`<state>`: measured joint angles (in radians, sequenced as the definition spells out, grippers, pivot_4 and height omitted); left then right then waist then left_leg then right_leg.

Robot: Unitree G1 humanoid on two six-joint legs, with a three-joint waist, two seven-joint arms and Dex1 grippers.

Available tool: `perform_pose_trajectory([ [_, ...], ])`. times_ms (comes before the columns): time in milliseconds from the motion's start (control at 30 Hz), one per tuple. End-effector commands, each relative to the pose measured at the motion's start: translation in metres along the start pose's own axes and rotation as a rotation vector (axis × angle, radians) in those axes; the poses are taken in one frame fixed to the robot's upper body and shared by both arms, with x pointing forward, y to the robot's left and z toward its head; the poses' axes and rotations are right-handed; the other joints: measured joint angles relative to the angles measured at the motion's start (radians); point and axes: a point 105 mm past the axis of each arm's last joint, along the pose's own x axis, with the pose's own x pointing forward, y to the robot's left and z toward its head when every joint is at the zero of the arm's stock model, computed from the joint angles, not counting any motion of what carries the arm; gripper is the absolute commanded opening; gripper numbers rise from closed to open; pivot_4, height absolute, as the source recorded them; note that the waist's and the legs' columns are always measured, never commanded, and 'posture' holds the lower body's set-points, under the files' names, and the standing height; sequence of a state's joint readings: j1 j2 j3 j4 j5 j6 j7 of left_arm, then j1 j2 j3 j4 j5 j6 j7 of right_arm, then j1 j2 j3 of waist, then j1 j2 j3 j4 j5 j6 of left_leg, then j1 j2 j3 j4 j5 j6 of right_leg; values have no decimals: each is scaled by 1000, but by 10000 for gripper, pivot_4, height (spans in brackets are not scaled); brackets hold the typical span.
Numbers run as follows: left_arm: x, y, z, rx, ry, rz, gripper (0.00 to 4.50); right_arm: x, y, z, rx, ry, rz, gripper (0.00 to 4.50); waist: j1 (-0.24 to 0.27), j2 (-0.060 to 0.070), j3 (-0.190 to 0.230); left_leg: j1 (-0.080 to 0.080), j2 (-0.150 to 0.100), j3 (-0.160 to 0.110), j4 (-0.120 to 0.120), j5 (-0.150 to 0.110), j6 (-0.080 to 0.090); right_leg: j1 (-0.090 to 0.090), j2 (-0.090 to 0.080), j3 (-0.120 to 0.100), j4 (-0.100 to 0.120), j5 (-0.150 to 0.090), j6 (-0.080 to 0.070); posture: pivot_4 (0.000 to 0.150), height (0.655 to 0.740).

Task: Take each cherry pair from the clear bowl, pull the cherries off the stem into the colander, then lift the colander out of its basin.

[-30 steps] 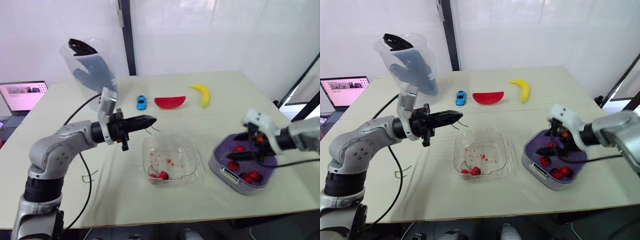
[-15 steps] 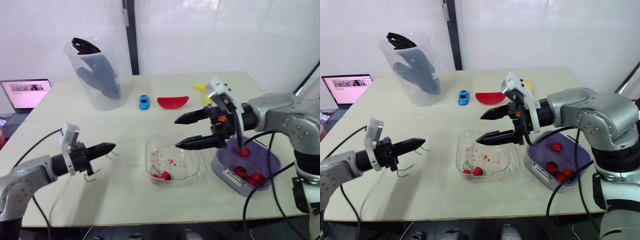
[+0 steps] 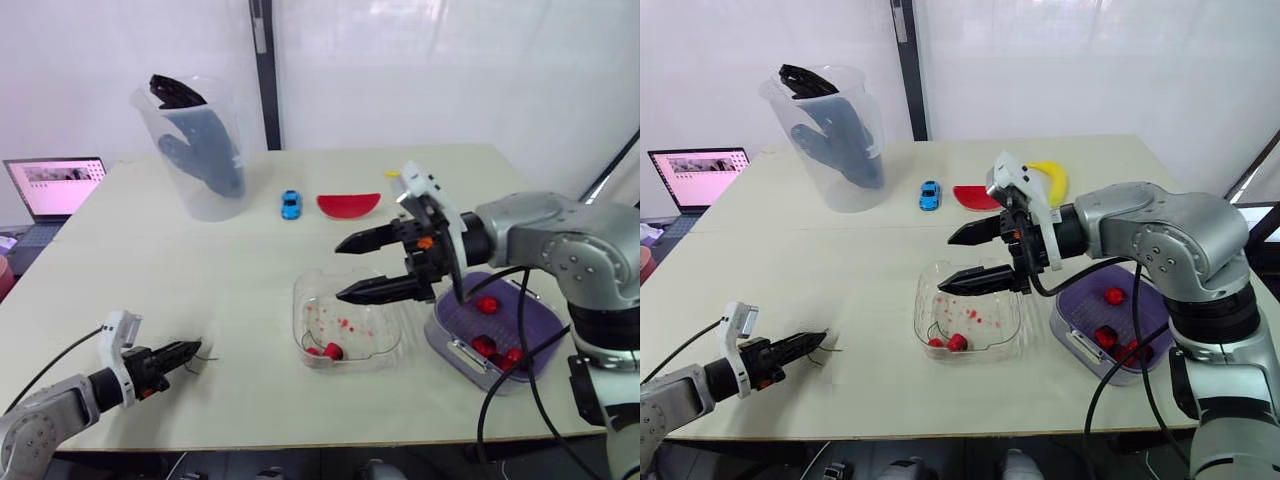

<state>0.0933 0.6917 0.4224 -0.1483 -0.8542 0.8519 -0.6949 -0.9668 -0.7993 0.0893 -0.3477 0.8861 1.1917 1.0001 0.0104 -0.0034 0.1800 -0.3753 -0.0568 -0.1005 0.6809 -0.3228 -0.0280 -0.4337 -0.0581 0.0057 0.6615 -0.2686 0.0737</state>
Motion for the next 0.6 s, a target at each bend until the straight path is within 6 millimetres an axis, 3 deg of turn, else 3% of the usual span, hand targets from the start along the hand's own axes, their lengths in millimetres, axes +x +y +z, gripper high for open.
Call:
perform_pose_trajectory([
  [33, -11, 3, 20, 71, -56, 15, 29766, -4, 2, 10, -54, -10, -12, 45000, 0, 0, 0, 0, 0, 0, 0, 0, 0, 0, 0, 0, 0, 0, 0, 1500, 7400],
  [133, -17, 2, 30, 98, -75, 12, 44668, -5, 3, 8, -43, -6, -8, 45000, 0, 0, 0, 0, 0, 0, 0, 0, 0, 0, 0, 0, 0, 0, 0, 1500, 7400],
  [367, -27, -9, 59, 192, -140, -53, 44668, -6, 5, 0, -17, 28, -4, 45000, -1, 0, 0, 0, 0, 0, 0, 0, 0, 0, 0, 0, 0, 0, 0, 1500, 7400],
  [467, -27, -38, 83, 269, -190, -187, 44668, -7, 4, -7, -19, 66, -17, 45000, 3, 0, 0, 0, 0, 0, 0, 0, 0, 0, 0, 0, 0, 0, 0, 1500, 7400],
  [600, -27, -74, 100, 346, -198, -353, 44668, -8, 2, -21, -33, 145, -40, 45000, 0, 0, 0, -1, 0, 0, 0, 0, 0, 0, -1, -1, -2, 0, 0, 1500, 7400],
])
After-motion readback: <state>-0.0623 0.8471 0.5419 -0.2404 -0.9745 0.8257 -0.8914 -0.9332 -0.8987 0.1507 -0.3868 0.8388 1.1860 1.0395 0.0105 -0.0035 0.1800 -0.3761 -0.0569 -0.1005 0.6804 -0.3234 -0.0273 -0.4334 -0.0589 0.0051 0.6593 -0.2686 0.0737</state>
